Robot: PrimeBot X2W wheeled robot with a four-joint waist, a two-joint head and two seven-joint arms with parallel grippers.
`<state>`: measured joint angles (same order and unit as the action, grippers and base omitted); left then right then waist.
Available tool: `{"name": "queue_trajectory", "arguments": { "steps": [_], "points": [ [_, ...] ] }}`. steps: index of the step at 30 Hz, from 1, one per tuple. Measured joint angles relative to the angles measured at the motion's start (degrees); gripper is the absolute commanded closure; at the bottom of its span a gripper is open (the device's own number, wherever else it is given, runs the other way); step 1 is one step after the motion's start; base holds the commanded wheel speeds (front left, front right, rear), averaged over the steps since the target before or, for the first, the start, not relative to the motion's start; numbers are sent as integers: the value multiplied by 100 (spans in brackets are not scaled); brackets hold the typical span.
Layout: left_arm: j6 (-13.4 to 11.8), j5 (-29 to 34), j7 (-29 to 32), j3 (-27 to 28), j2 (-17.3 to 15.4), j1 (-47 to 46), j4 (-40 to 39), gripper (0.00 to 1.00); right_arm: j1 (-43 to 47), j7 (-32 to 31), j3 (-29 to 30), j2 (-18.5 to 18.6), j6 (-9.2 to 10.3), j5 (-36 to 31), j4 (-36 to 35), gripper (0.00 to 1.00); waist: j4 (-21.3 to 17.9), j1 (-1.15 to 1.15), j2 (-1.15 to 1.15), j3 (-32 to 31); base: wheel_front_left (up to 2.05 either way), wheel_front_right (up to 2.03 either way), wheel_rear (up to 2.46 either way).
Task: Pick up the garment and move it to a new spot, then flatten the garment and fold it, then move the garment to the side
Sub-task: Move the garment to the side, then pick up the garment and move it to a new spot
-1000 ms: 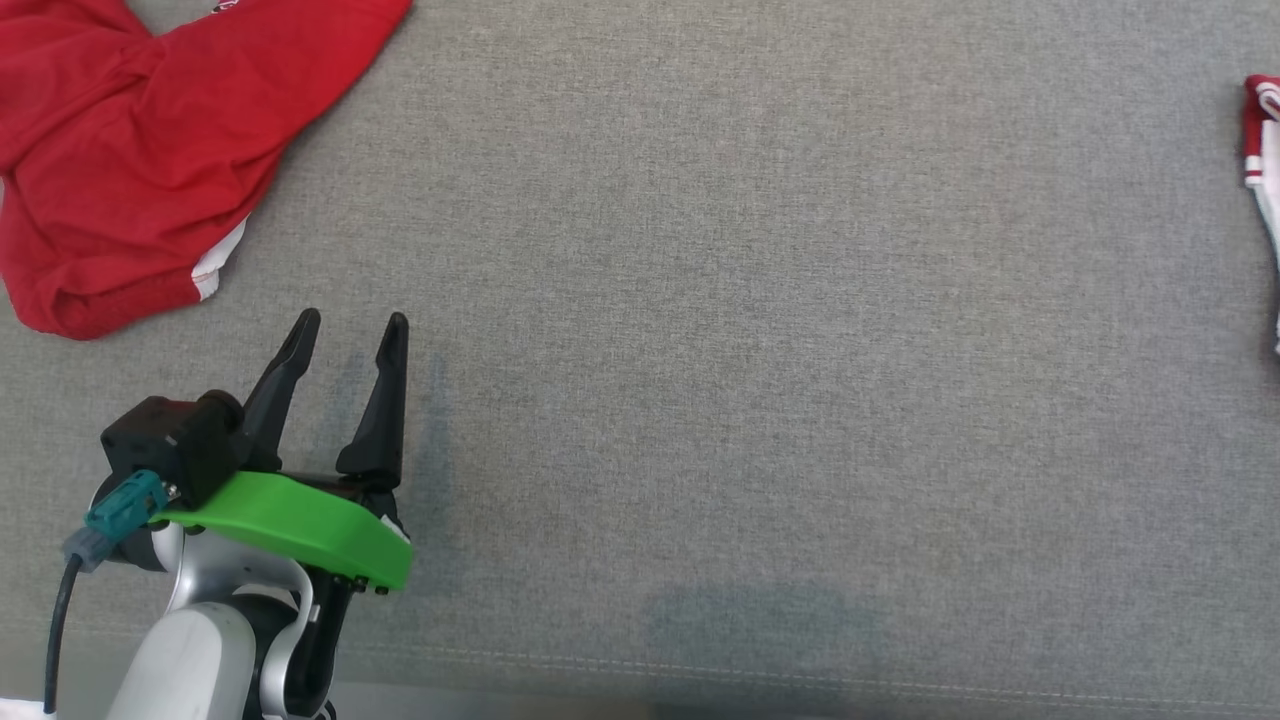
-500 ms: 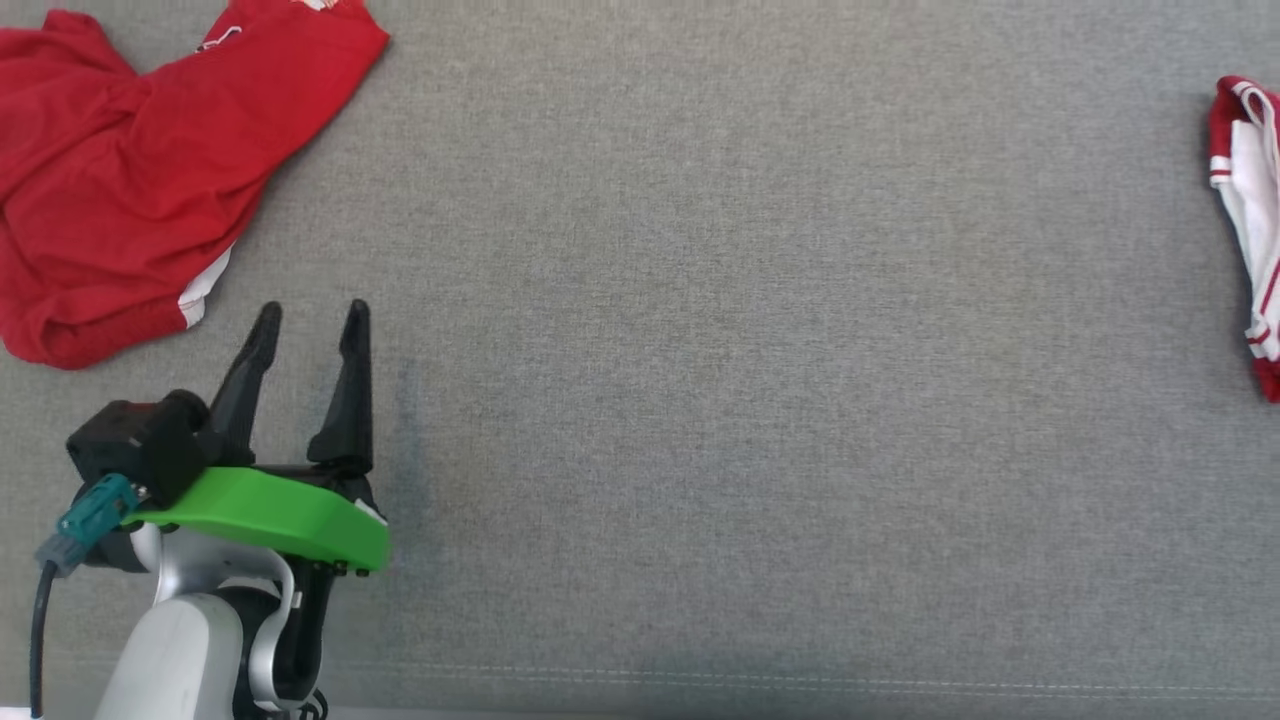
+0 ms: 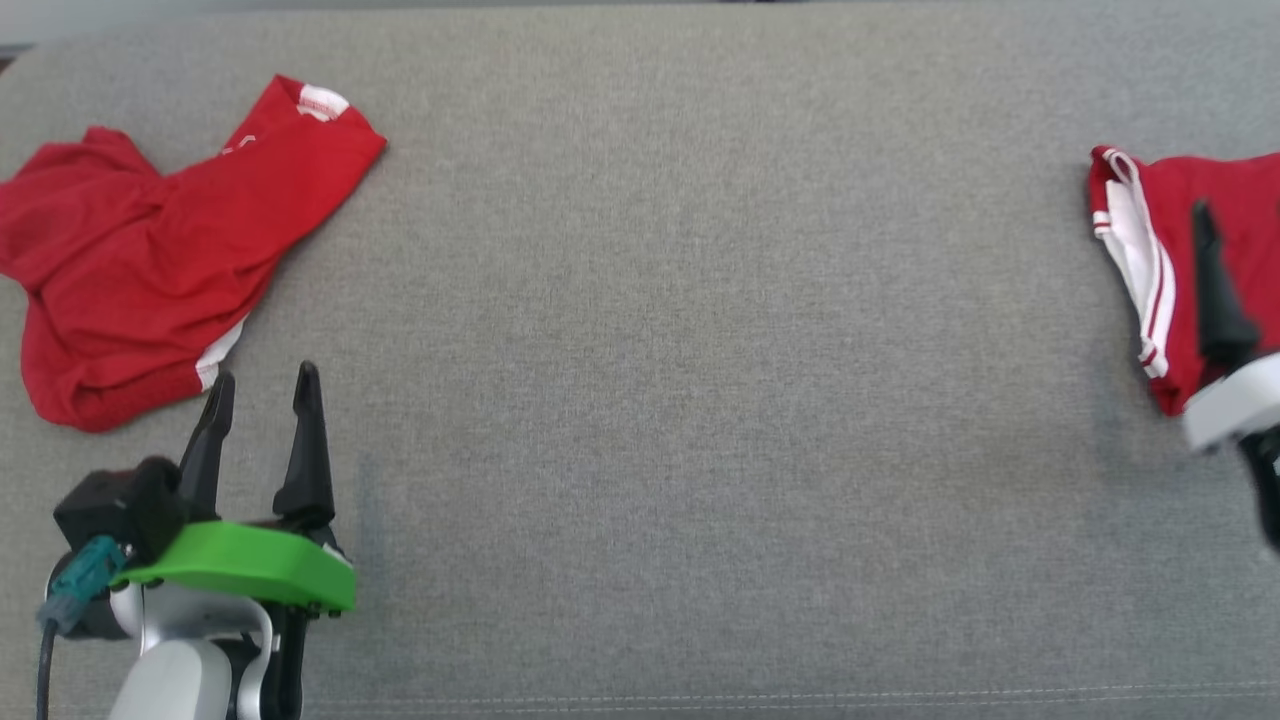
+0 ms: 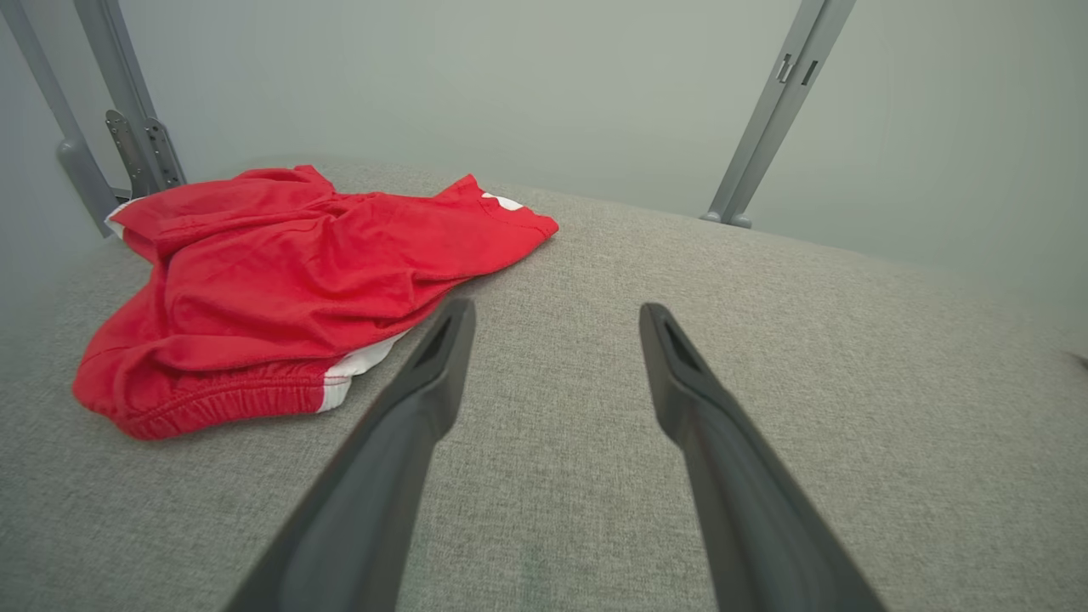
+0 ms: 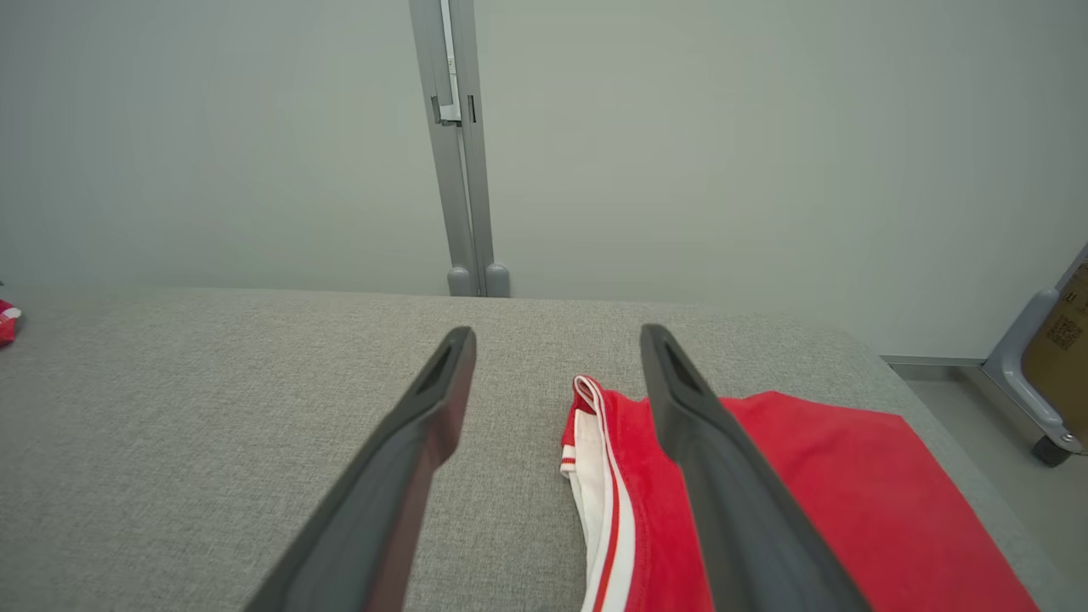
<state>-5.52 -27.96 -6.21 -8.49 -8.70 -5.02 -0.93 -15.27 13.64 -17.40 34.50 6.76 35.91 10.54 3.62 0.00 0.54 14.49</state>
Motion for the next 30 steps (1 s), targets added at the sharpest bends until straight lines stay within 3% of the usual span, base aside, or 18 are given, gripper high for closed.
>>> {"name": "queue_trajectory", "arguments": {
  "steps": [6,13,30],
  "points": [
    [4,4,-99,-9,-23,342,350,0,769,2,-162,-457,40,-35,23,0,-63,0,0,-452,0,0,0],
    [4,12,-116,-91,-43,500,424,0,1351,2,-197,-532,41,-244,-31,0,-4,0,0,-870,0,0,0],
    [0,35,-299,146,-4,508,420,0,1040,45,-737,-699,41,-977,-822,0,1014,0,0,-882,0,0,0]
  ]
}}
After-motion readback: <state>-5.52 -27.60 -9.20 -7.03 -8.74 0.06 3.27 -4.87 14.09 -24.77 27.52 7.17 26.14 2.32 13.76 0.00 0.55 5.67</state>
